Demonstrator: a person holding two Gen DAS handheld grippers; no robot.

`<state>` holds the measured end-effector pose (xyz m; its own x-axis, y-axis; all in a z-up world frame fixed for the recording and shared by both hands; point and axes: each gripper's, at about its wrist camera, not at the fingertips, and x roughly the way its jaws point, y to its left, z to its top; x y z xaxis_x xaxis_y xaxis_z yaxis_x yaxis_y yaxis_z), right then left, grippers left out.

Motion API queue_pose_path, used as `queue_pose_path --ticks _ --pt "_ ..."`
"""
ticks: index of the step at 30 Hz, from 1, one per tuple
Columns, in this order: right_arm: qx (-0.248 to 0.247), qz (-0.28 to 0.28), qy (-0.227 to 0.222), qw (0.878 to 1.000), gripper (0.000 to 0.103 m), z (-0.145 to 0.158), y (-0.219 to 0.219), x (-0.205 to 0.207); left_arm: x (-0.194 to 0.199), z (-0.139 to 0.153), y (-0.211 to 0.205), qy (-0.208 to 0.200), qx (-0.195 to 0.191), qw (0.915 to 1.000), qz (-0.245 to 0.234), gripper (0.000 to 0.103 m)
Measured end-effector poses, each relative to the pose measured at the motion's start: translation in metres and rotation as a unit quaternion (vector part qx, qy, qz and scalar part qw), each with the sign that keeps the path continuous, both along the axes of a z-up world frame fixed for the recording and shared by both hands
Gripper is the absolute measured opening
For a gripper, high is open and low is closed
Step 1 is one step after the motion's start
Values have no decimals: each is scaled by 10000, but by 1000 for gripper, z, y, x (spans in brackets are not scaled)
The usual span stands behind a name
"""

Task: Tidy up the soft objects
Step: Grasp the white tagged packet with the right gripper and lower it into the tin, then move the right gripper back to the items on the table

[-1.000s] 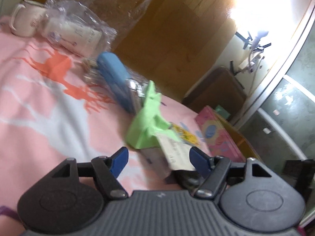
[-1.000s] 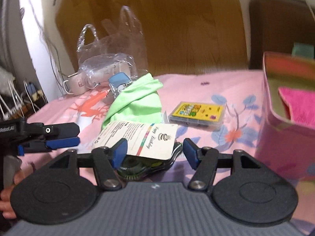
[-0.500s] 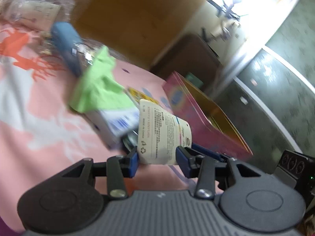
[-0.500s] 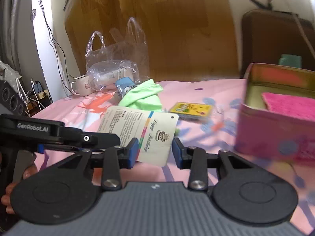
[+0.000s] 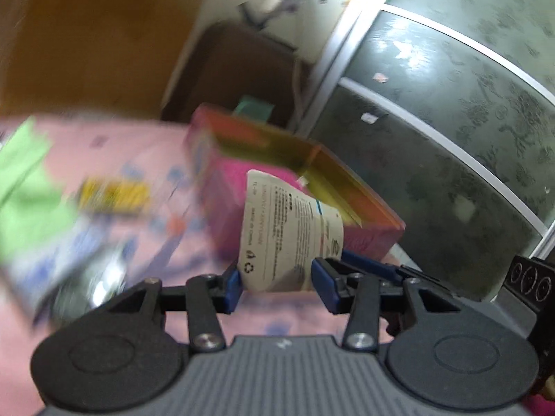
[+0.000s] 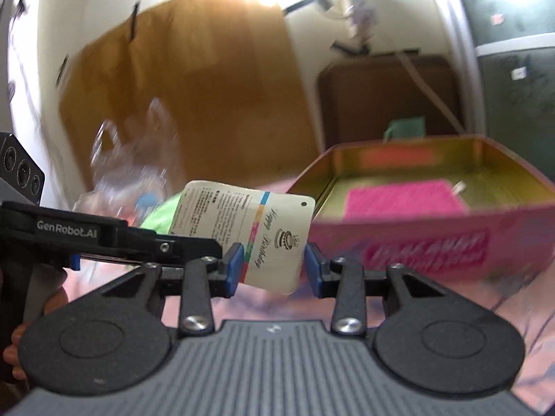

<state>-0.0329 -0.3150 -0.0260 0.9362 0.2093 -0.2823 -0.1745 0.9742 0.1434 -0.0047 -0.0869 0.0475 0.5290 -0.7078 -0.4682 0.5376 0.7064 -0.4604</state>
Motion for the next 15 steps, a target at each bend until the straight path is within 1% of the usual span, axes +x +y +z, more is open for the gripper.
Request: queue_pose_path --ticks 1,3,6,8,10,11,12,13,15 --pt "25 -83 -117 9999 42 5 -7 5 6 8 -9 -134 49 9999 -65 41" --pt "34 -269 -287 9992 42 11 -19 17 22 21 -30 -270 132 9995 -112 41" --pt "82 -509 -336 9981 43 13 -40 39 48 31 -60 -381 178 9989 -195 42" --pt "152 -655 -301 9973 43 12 -53 52 61 32 -79 -484 273 9983 -176 42" --pt "258 -790 -205 9963 43 7 -66 67 77 29 -96 -533 312 9980 -104 46" --pt "235 -921 -156 9954 44 4 -71 73 85 26 -99 -489 316 9983 -71 53" --pt "172 -1112 -113 9936 50 2 -73 78 94 22 -105 -418 356 9985 -37 63" --pt "131 -1282 -100 9916 53 -1 -74 80 101 19 -109 -363 420 9985 11 64" --pt "241 -1531 -188 9877 54 -1 -81 72 111 12 -116 -330 685 9969 214 63"
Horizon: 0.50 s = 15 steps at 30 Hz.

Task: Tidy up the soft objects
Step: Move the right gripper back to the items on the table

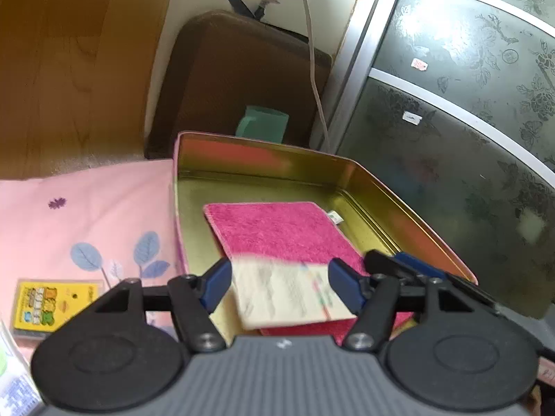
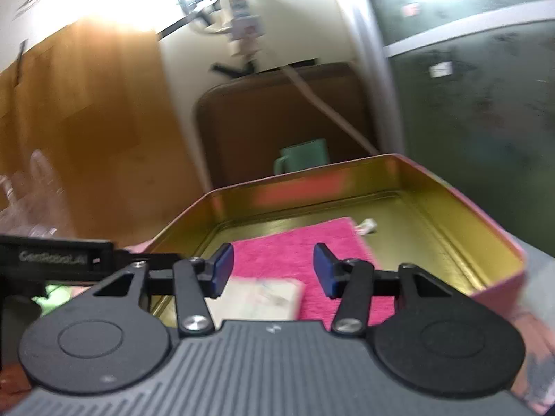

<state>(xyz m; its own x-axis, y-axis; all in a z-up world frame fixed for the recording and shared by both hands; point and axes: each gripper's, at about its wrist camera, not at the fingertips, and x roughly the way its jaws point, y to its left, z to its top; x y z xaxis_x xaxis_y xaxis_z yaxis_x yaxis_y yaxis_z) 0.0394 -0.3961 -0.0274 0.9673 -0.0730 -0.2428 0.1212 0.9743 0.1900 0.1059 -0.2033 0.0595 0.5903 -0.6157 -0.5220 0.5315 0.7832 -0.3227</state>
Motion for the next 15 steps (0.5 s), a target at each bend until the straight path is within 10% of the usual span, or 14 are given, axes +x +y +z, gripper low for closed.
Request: queue_pose_path --ticks 8,15 --pt "245 766 -437 9958 54 -1 36 -56 -51 24 77 -490 -818 9954 132 64" --pt "-187 2357 564 9700 54 -24 124 -47 -103 -10 203 -388 -548 9899 1246 64"
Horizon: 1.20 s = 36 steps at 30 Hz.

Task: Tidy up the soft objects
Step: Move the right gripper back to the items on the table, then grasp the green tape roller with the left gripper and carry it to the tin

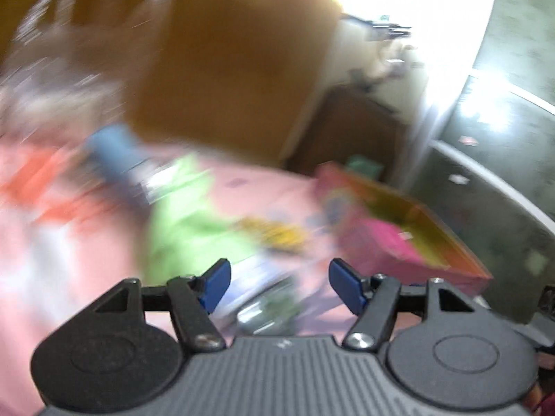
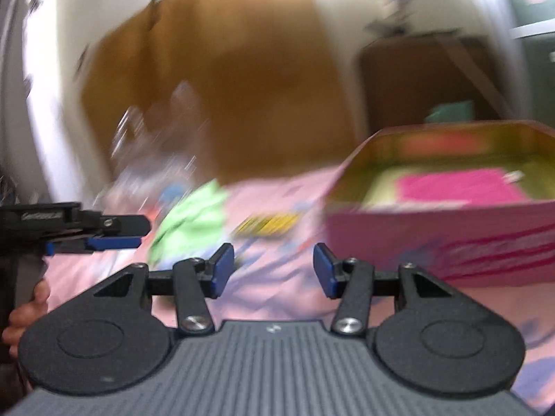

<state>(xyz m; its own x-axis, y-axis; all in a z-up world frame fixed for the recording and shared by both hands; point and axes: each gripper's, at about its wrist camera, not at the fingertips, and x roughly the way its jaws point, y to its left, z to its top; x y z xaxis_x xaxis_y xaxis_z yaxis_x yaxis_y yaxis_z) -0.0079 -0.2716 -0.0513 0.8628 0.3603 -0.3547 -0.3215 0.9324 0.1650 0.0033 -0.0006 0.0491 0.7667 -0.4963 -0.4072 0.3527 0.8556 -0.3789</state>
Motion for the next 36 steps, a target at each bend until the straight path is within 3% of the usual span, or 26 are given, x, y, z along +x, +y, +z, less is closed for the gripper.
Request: queue_pose_path --ticks 4,8,10,12,16,17,19,26,30,33,36 --pt "-465 482 404 9969 56 -9 40 15 -10 -36 55 562 -140 9959 696 63" --pt "-769 634 682 9927 78 -11 69 33 -12 -53 79 720 -496 9914 969 63" --pt "-841 645 767 9914 84 -11 81 41 -10 -54 84 671 -711 9909 924 63" --pt "-940 620 868 9898 89 -12 94 50 -11 -53 80 609 -691 9918 887 65" --pt "-1373 419 974 9848 87 -21 114 65 -14 -52 74 386 -541 9953 710 67" --pt "-1453 398 967 9838 80 -22 115 65 -18 -51 73 335 -494 9960 669 67" --pt "-1475 438 931 9837 78 -20 110 61 -21 -50 71 265 -435 9968 622 67" --pt "-1561 666 711 9829 78 -23 71 12 -17 -51 70 356 -458 9969 537 67" --pt "-1575 719 536 9834 78 -24 53 -20 -17 -50 56 492 -353 9977 292 67" --pt "-1588 623 438 9844 79 -27 47 -33 -17 -49 29 694 -500 9958 -316 67" --pt "-1407 465 508 9877 86 -30 38 -36 -15 -47 -10 820 -340 9914 -966 67"
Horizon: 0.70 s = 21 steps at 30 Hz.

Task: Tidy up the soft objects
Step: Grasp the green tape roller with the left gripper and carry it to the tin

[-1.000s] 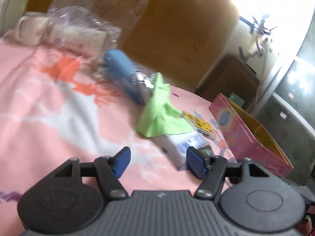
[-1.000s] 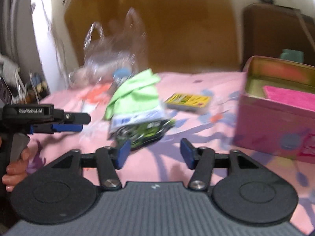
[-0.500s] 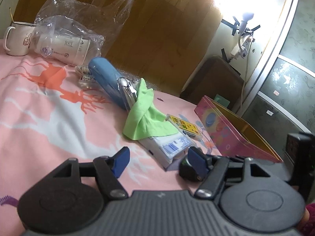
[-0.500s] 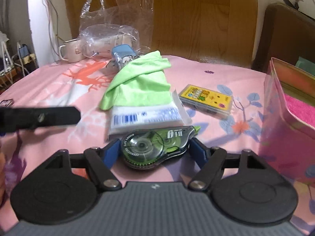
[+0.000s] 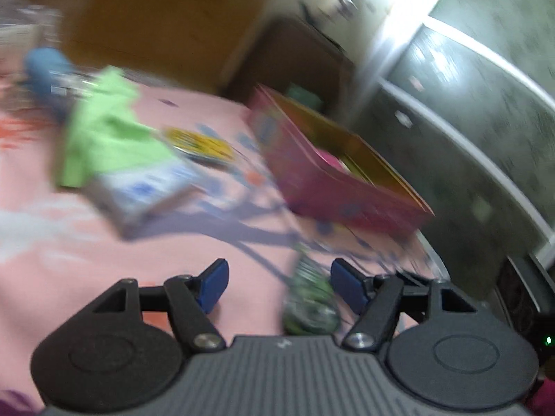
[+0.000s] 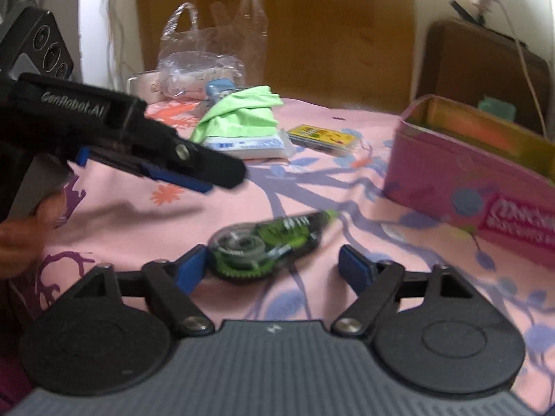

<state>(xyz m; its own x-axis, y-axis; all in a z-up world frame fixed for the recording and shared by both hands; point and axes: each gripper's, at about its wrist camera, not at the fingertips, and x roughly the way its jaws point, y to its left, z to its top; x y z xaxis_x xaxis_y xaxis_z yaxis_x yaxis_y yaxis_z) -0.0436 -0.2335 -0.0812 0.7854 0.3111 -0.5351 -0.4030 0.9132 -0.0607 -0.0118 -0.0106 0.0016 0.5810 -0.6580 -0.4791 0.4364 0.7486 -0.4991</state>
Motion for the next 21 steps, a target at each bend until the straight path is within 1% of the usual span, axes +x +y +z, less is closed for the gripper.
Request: queue_pose_path --ticks 3,4,5,7,9,10,11,12,13,14,16,19,21 --pt "123 0 -40 9999 86 -2 -3 -1 2 -1 -34 156 225 9984 -495 68" --pt "121 18 -68 9999 86 -3 -4 -1 2 -3 -42 208 314 9976 -578 71" --pt "113 33 -96 9999 86 -3 -3 -1 2 -6 -50 266 412 9968 -634 77" --pt "69 109 -169 9998 85 -6 0 0 0 -9 -58 206 487 9965 -646 77" --pt "68 142 -287 9995 70 -7 4 -1 -4 -10 -65 184 480 9963 -690 70" --pt "38 90 -341 9994 70 -6 5 -1 -5 -10 -68 177 468 9959 -748 66" --pt "9 58 -405 9992 69 -5 5 -1 -6 -11 -72 167 498 9957 -767 60" --pt "-3 12 -481 9988 69 -3 4 -2 -7 -10 -75 138 579 9956 -721 58" --pt "24 -4 -515 9987 69 -2 1 -2 -8 -9 -78 137 656 9953 -696 58" --pt "64 -44 -599 9982 69 1 -1 -3 -7 -7 -76 198 626 9954 -696 58" --pt "61 -159 -880 9960 69 10 -7 -5 -3 0 -75 250 447 9963 -695 58" --pt "58 -410 -1304 9906 69 28 -20 -3 5 20 -86 58 330 9960 -832 58" --pt "77 -570 -1542 9864 69 41 -33 2 12 37 -100 -177 325 9946 -968 58"
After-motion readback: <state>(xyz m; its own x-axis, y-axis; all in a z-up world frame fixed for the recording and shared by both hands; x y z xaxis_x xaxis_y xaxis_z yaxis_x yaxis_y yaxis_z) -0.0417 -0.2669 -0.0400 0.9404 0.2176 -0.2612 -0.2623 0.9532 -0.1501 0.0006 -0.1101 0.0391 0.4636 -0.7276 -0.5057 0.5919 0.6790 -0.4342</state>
